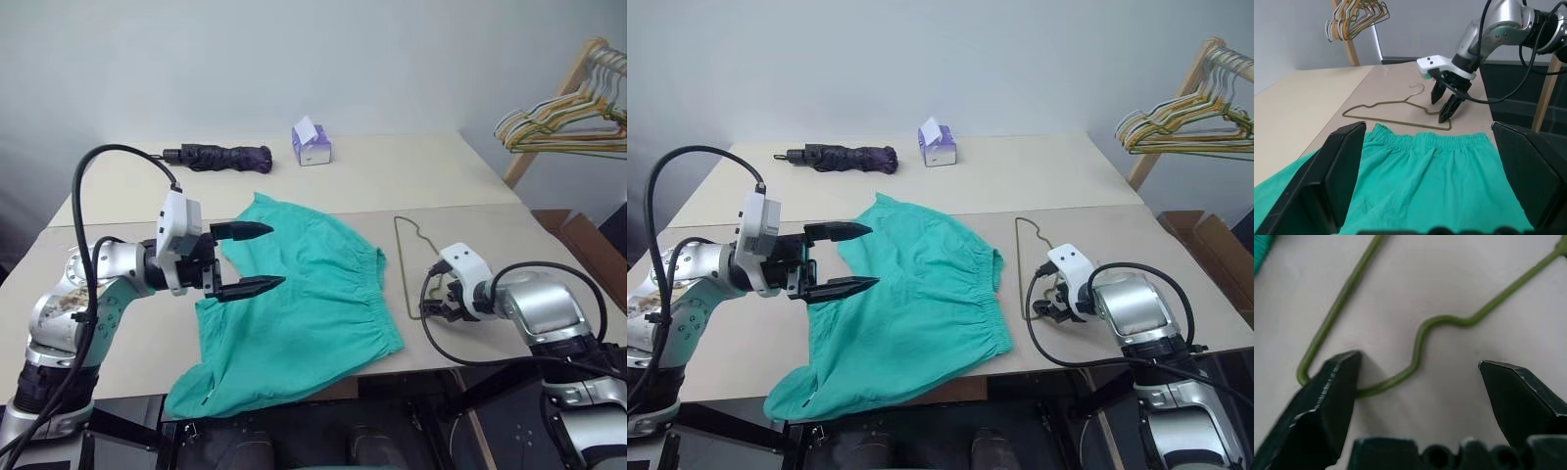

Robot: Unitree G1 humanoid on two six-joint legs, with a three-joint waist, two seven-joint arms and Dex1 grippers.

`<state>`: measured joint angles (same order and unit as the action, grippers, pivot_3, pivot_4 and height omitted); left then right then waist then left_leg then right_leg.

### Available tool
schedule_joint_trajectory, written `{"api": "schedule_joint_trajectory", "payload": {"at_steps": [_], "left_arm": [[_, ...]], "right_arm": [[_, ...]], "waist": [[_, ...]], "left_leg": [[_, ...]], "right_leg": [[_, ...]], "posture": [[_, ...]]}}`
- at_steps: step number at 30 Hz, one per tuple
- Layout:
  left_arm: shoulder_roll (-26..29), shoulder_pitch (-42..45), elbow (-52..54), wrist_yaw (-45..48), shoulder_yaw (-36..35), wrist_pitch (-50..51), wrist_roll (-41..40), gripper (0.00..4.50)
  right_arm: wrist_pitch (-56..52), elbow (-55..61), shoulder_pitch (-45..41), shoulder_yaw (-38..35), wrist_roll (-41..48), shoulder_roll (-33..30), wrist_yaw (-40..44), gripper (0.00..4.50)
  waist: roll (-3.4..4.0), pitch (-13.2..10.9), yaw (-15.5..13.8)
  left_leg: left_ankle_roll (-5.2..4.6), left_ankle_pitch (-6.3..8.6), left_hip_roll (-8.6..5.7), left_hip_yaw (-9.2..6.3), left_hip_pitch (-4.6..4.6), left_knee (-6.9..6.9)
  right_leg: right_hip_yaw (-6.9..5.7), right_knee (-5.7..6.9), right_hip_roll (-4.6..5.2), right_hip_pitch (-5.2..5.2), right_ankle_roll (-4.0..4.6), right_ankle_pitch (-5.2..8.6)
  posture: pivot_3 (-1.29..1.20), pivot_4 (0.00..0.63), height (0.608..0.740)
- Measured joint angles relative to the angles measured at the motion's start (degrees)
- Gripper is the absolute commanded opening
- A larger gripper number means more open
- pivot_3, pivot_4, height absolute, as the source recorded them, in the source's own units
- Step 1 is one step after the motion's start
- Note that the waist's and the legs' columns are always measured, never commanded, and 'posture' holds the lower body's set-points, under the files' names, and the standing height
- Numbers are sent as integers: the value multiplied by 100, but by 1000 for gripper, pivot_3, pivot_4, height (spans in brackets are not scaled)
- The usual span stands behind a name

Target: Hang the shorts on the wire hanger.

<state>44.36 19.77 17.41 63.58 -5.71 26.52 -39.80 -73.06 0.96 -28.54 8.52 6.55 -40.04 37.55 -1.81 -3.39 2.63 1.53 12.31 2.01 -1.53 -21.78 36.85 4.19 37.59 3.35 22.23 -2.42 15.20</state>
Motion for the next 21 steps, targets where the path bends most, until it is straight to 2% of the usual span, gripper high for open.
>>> {"api": "schedule_joint_trajectory", "payload": {"at_steps": [10, 17, 19, 21], "left_arm": [[0, 0, 39, 86, 0, 142, -136, 4500], [-5, 61, 122, 222, 5, 248, -306, 4500], [-34, 145, 112, 216, 12, 249, -306, 4500], [-91, 258, 52, 175, 14, 255, -306, 4500]], "right_arm": [[16, -743, -304, -162, 97, 172, -364, 136], [146, -928, -350, -280, 121, 207, -555, 61], [574, -936, -223, -289, -7, 175, -770, 61], [1452, -899, 17, -298, -247, 105, -1027, 61]], "waist": [[-47, 34, 9], [-48, 37, 13], [-46, 36, 1], [-41, 33, -12]], "left_leg": [[-1, 0, 2, -1, 4, 0], [-1, 1, 2, -1, 3, 0], [-1, 1, 1, -1, -4, -1], [-1, 1, -2, -2, -20, 0]], "right_leg": [[-1, -3, -1, -5, 0, 0], [-1, -4, -1, -5, 0, 0], [-2, -5, 0, 1, -1, 1], [-4, -6, 2, 13, -2, 1]], "posture": [[-9, 9, 740], [-22, 1, 740], [-22, 1, 740], [-28, 0, 740]]}}
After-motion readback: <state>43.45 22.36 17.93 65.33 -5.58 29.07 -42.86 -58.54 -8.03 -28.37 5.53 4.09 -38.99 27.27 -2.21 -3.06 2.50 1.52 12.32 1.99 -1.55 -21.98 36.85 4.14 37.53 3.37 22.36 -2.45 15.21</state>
